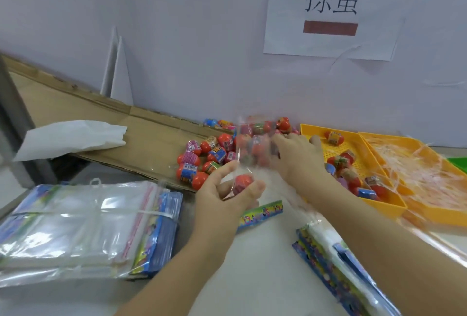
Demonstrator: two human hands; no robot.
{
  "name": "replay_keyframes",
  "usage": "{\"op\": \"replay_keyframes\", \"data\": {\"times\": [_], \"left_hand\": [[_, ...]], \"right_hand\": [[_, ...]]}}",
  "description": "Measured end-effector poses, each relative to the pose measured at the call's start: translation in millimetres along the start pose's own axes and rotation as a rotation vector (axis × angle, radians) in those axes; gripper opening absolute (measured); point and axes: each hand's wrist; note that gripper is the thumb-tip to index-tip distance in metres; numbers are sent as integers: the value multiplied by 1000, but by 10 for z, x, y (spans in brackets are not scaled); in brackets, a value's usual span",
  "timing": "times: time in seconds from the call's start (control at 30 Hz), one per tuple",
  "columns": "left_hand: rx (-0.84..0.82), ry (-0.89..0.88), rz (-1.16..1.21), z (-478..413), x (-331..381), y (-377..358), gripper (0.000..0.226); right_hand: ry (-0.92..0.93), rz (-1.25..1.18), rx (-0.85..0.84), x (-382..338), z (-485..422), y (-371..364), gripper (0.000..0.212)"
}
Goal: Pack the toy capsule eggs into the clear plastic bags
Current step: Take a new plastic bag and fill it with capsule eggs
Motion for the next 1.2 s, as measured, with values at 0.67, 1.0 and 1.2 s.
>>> {"op": "replay_keyframes", "data": {"times": [0.67,1.0,1.2], "left_hand": [[-169,-93,-72,66,-43,-43,63],[-145,-96,-45,112,65,-89,38],[-89,-101,-27,108,72,-74,41]], "right_hand": [[452,-595,-256,73,393,1234,28],[484,-567,-295,-46,451,1127,17],[525,-520,-210,-93,430,995,18]]}}
Point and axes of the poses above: each hand's wrist, its own z-axis away from the middle knuckle, its own y-axis out of the back of the hand, x = y × z, and after that the axes turned 8 degrees about -x, right-handed
